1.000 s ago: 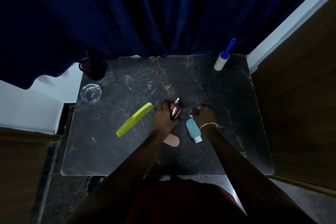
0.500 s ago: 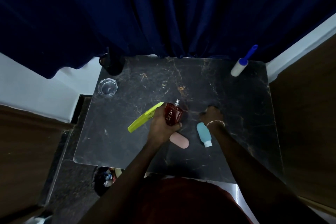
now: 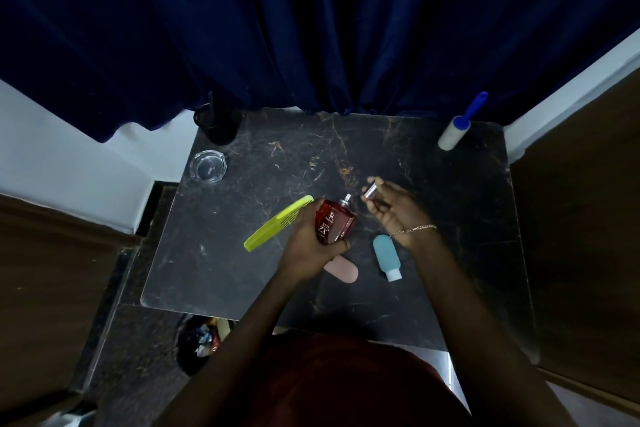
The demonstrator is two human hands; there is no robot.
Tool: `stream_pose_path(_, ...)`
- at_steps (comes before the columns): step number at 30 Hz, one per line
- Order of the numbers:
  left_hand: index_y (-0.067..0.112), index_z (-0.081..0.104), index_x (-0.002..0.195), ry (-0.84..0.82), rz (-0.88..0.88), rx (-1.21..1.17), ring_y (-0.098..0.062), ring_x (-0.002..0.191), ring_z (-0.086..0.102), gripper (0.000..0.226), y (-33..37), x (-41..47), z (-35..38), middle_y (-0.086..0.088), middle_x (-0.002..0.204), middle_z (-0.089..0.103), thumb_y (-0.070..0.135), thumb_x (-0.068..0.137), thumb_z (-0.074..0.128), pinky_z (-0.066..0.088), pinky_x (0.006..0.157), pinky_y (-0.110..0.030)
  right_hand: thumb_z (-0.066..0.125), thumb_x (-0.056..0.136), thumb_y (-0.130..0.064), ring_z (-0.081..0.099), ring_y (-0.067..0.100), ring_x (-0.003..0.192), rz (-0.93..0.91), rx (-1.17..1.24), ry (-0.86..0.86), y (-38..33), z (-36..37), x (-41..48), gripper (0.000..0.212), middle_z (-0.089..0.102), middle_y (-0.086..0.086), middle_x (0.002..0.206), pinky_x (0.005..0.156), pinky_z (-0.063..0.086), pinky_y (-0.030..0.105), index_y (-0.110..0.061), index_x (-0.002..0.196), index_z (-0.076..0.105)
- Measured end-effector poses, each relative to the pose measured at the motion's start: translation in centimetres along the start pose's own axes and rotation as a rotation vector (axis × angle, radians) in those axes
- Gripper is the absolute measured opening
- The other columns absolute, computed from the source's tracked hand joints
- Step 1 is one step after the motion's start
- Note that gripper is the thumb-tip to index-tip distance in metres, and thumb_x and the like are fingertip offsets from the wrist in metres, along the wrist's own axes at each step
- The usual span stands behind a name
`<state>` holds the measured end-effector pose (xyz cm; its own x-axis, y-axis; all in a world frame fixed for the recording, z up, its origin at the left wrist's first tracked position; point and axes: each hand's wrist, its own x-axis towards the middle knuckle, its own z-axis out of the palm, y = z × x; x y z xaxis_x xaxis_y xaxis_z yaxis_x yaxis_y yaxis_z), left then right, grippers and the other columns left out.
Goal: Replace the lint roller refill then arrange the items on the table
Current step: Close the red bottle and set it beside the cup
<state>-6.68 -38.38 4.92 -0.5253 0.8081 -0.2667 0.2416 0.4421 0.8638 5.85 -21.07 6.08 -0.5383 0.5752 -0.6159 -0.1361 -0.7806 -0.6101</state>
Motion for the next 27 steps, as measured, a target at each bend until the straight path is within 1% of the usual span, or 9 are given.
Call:
stream_pose_path(3, 0.039, 0.043, 0.142, -0.033, 0.031, 0.023, 0.002, 0.112, 0.059, 0.09, 0.3, -0.6, -0.4, 0.018, 0.125, 0.058, 0.044, 0.063, 0.085, 0.051, 0.088, -0.021, 0.063, 0.095, -0.024, 0.074, 0.022, 0.089, -0.062, -0.005, -0.013, 0.5, 0.8, -1.1, 0.036, 0.072, 0.018, 0.103, 0.072, 0.061, 0.025, 0.003, 0.119, 0.061)
stream_pose_path(6, 0.049, 0.043, 0.135, -0.045, 0.054, 0.047, -0.004, 0.111, 0.061, 0.083, 0.8, -1.3, -0.4, 0.017, 0.122, 0.061, 0.042, 0.064, 0.085, 0.055, 0.087, -0.026, 0.063, 0.096, -0.028, 0.073, 0.029, 0.096, -0.094, -0.086, 0.011, 1.0, 1.6, -1.9, 0.036, 0.072, 0.021, 0.109, 0.078, 0.057, 0.033, 0.002, 0.116, 0.061)
stream_pose_path(10, 0.067, 0.043, 0.119, 0.008, 0.06, 0.028, -0.003, 0.107, 0.063, 0.077, 1.2, -2.2, 0.1, 0.016, 0.119, 0.063, 0.036, 0.063, 0.086, 0.056, 0.086, -0.023, 0.061, 0.097, -0.028, 0.074, 0.032, 0.095, -0.126, -0.175, -0.029, 1.6, 2.5, -2.9, 0.027, 0.075, 0.02, 0.105, 0.074, 0.058, 0.03, -0.003, 0.106, 0.065)
stream_pose_path(12, 0.067, 0.046, 0.118, 0.027, 0.04, 0.011, 0.0, 0.102, 0.065, 0.075, 1.1, -2.4, 0.3, 0.016, 0.115, 0.065, 0.035, 0.063, 0.085, 0.053, 0.082, -0.019, 0.061, 0.097, -0.027, 0.075, 0.028, 0.09, -0.154, -0.22, -0.069, 1.8, 2.9, -3.3, 0.022, 0.076, 0.019, 0.102, 0.07, 0.06, 0.026, -0.007, 0.102, 0.067)
stream_pose_path(16, 0.044, 0.056, 0.124, 0.056, 0.005, -0.029, -0.003, 0.096, 0.066, 0.067, 1.0, -2.9, 0.2, 0.011, 0.111, 0.066, 0.038, 0.064, 0.085, 0.052, 0.078, -0.023, 0.063, 0.096, -0.023, 0.071, 0.018, 0.083, -0.24, -0.364, -0.067, 2.4, 3.4, -3.5, 0.02, 0.075, 0.016, 0.104, 0.067, 0.056, 0.025, -0.012, 0.111, 0.07)
stream_pose_path(20, 0.064, 0.052, 0.109, 0.115, -0.014, -0.043, -0.002, 0.092, 0.066, 0.06, 1.4, -3.4, -0.3, 0.02, 0.103, 0.066, 0.043, 0.061, 0.081, 0.05, 0.072, -0.014, 0.065, 0.095, -0.02, 0.067, 0.011, 0.08, -0.33, -0.453, -0.107, 3.1, 3.8, -3.7, 0.02, 0.075, 0.004, 0.093, 0.067, 0.056, 0.025, -0.021, 0.114, 0.072)
stream_pose_path(21, 0.066, 0.051, 0.108, 0.122, -0.019, -0.053, -0.003, 0.089, 0.067, 0.059, 1.4, -3.5, -0.5, 0.02, 0.102, 0.066, 0.043, 0.061, 0.08, 0.052, 0.072, -0.018, 0.065, 0.094, -0.019, 0.068, 0.011, 0.081, -0.339, -0.468, -0.125, 3.1, 3.9, -3.9, 0.021, 0.076, 0.005, 0.093, 0.067, 0.056, 0.024, -0.023, 0.113, 0.072)
stream_pose_path(25, 0.064, 0.053, 0.11, 0.136, -0.019, -0.095, -0.017, 0.089, 0.07, 0.061, 1.9, -4.0, -1.3, 0.008, 0.104, 0.067, 0.04, 0.061, 0.079, 0.062, 0.075, -0.05, 0.065, 0.094, -0.015, 0.068, 0.015, 0.082, -0.358, -0.535, -0.152, 2.9, 4.3, -4.1, 0.025, 0.076, 0.012, 0.097, 0.065, 0.059, 0.025, -0.021, 0.118, 0.071)
stream_pose_path(27, 0.051, 0.057, 0.123, 0.135, 0.009, -0.085, -0.025, 0.096, 0.069, 0.067, 2.0, -3.9, -1.7, 0.001, 0.109, 0.067, 0.039, 0.062, 0.081, 0.06, 0.079, -0.057, 0.063, 0.095, -0.012, 0.066, 0.018, 0.083, -0.365, -0.56, -0.16, 2.9, 4.6, -4.1, 0.028, 0.073, 0.013, 0.092, 0.067, 0.058, 0.028, -0.016, 0.122, 0.068)
